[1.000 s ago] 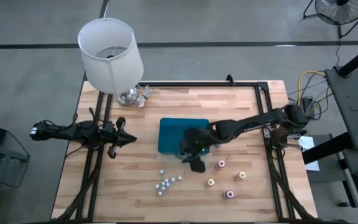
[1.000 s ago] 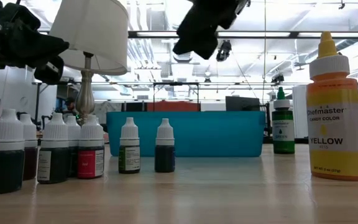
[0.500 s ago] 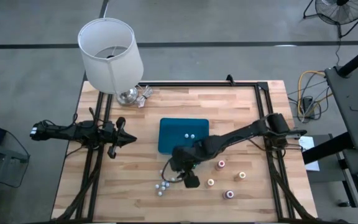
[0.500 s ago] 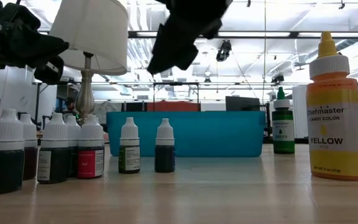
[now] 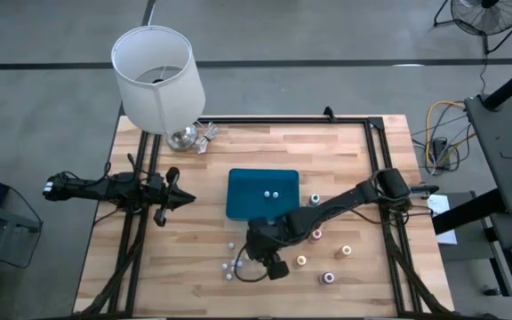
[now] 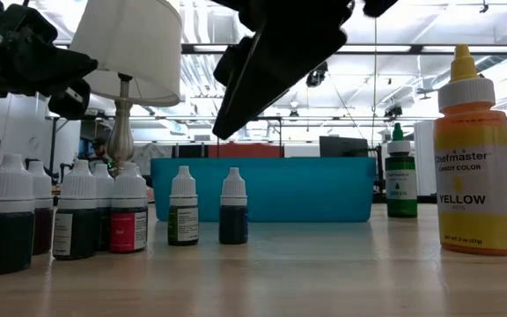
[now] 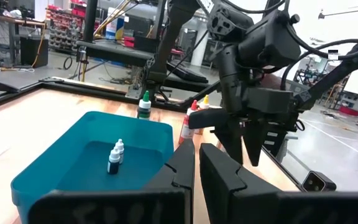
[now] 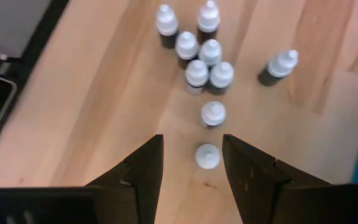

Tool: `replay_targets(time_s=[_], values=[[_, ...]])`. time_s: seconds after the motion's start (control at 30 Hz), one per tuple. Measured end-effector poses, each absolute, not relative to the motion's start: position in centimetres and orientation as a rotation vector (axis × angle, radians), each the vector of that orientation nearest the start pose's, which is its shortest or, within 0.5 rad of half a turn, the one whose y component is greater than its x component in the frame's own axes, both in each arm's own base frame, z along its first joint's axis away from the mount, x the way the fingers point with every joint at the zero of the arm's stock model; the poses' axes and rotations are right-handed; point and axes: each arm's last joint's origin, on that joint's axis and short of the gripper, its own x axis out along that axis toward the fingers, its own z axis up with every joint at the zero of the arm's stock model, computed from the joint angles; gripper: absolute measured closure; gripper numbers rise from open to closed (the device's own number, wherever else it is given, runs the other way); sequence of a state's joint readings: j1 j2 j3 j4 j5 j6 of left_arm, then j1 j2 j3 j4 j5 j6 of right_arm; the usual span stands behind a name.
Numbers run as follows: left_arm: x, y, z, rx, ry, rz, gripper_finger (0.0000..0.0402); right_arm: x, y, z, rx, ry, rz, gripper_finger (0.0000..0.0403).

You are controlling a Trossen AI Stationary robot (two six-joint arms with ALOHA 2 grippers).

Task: Pick & Place food coloring
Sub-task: Put the top small blue food coloring bottle into the blue bin

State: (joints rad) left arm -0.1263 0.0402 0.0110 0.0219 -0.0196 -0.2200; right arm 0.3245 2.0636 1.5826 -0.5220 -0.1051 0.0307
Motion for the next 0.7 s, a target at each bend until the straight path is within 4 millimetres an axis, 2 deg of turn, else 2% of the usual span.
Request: replay_targets(time_s=[0.17, 0.33, 0.7], values=[[9.9, -1.2, 16.6, -0.22, 0.019, -0.105, 0.0402, 41.8, 14.3, 19.1, -0.084, 1.017, 0.369, 0.0248], [9.9, -1.2, 16.6, -0.22, 0.019, -0.106, 0.0402, 42.0, 14.3, 17.7, -0.112, 1.049, 0.342, 0.0248], [9.9, -1.2, 16.6, -0.219, 0.019, -0.105, 0.0402, 42.1, 14.2, 17.1, -0.126, 1.058, 0.321, 0.0248]])
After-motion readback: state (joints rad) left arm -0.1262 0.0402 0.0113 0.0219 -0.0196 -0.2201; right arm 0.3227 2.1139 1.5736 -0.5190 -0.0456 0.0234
